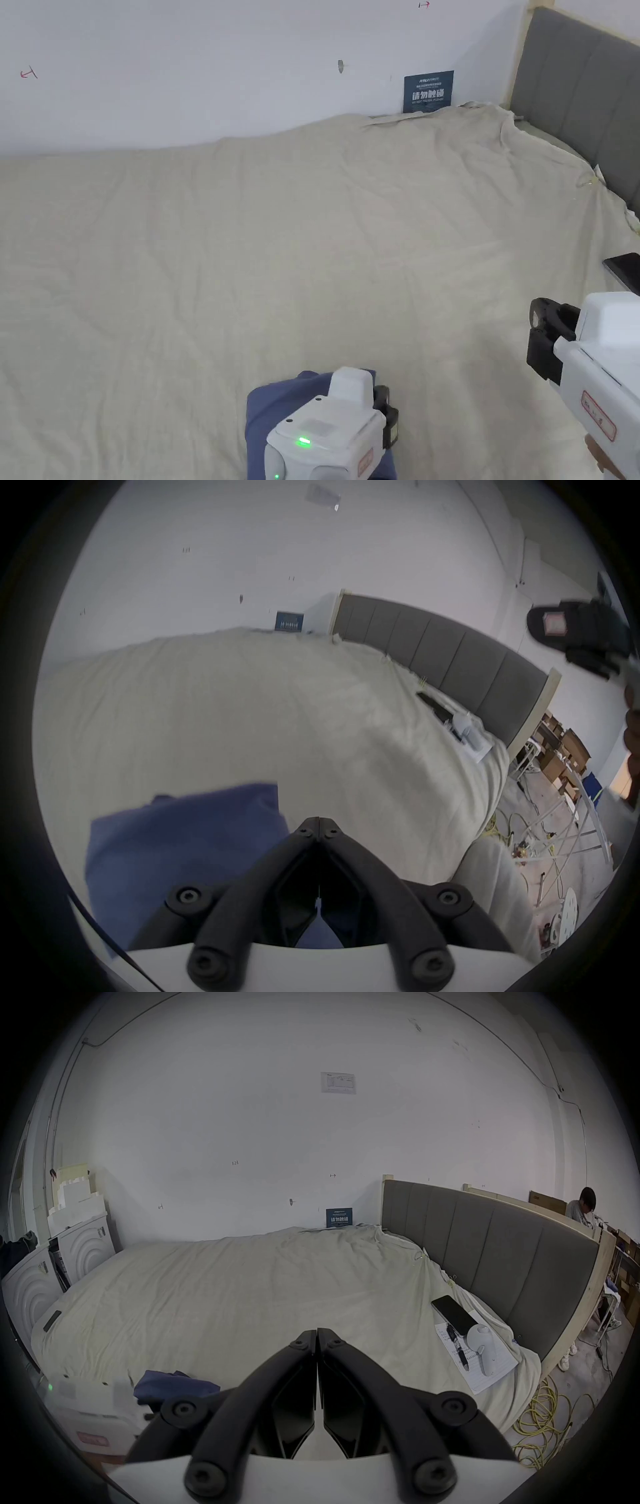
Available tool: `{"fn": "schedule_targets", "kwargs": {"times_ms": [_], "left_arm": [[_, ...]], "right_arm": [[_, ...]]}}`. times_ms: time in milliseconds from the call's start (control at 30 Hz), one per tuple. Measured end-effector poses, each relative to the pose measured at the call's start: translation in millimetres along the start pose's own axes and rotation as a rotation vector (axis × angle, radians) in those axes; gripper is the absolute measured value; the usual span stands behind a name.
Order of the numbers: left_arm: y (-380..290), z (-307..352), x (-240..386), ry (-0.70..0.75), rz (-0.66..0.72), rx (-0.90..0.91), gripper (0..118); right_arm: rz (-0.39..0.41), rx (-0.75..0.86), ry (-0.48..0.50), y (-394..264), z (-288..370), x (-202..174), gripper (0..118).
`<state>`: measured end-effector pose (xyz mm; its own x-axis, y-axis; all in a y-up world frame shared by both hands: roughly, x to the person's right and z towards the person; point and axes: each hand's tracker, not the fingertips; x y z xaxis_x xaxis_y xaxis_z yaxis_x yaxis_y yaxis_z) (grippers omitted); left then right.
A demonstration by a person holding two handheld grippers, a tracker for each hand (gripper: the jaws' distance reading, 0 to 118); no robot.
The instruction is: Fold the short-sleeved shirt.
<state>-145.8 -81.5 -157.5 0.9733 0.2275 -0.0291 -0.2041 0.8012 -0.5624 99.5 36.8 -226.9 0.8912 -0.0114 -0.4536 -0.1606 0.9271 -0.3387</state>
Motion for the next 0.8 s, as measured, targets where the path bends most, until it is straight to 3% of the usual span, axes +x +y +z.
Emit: {"fn": "schedule_targets", "kwargs": {"times_ms": [267,800], "left_arm": [[49,60,-24,0.056,-0.029,0.201,0],[76,158,-115,0.411,-0.050,0.501,0]], "right_arm": [[0.005,0.056,0.032,9,4,-21,0],[0.065,0.221,0.053,23,10,-80,0]]}}
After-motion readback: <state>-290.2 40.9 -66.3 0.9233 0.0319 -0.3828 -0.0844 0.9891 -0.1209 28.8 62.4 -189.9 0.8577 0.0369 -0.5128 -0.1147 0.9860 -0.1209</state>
